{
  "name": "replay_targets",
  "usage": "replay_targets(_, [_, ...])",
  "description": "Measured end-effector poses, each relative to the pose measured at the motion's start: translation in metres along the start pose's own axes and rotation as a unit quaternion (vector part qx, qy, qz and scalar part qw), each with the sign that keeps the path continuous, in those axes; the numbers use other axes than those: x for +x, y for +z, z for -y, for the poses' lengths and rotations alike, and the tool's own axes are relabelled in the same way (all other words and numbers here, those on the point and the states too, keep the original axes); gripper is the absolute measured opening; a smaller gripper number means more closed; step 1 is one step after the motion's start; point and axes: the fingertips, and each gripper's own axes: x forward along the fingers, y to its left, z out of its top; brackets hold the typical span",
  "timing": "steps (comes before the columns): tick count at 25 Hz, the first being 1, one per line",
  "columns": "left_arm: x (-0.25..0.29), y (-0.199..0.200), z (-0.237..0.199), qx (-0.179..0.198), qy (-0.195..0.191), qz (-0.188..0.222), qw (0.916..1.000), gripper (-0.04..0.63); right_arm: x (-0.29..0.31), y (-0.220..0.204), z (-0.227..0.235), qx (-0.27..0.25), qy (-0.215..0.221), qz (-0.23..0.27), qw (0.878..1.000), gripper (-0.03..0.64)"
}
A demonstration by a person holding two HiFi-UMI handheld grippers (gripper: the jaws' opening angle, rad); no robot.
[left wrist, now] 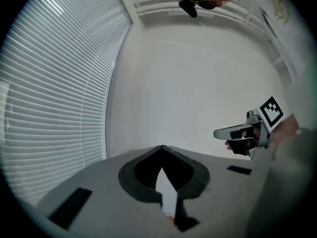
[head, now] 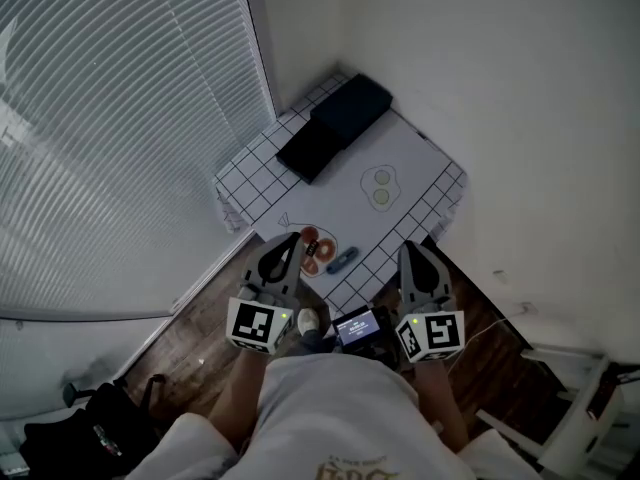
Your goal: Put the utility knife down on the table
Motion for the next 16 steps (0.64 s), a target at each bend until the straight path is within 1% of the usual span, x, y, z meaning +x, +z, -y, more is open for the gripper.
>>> replay_targets(5, [0.001, 0.003, -0.008, -0.009, 0.012, -0.003, 0.9999, 0.008, 0.002, 0.002, 0.007, 0.002, -0.007, 0.003, 1.000, 0.008])
replay_targets(11, [0.004, 0.006, -0.011, -0.006, 0.014, 0.001, 0.9999, 0.008, 0.008, 0.005, 0.011, 0.000, -0.008, 0.005, 1.000, 0.008])
replay_targets(16, [0.004, 0.009, -0.012, -0.002, 0.017, 0.004, 0.9998, 0.008, 0.006, 0.005, 0.013, 0.009, -0.010, 0.011, 1.000, 0.008])
